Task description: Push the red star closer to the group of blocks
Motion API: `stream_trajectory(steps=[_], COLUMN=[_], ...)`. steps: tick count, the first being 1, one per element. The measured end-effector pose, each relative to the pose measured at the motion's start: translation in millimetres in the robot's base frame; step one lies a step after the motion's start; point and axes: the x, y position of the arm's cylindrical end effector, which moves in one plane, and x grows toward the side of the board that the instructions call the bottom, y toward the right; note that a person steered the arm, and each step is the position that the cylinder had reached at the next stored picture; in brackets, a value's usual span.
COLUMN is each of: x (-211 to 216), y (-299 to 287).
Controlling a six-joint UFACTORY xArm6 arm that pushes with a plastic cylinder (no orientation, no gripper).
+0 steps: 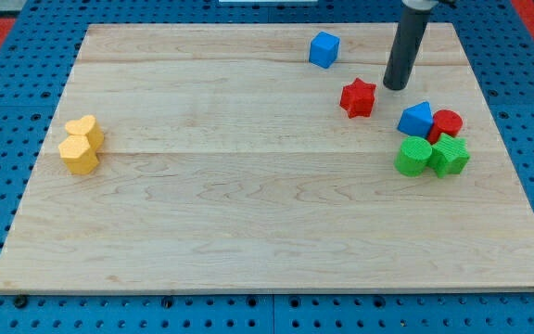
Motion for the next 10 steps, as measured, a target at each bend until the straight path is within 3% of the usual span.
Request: stream_trajectory(steps=[1, 2, 3, 5, 8, 9, 10], x=[-9, 35, 83, 49, 147, 151, 129], y=[-26, -77, -89, -109, -97, -99, -113])
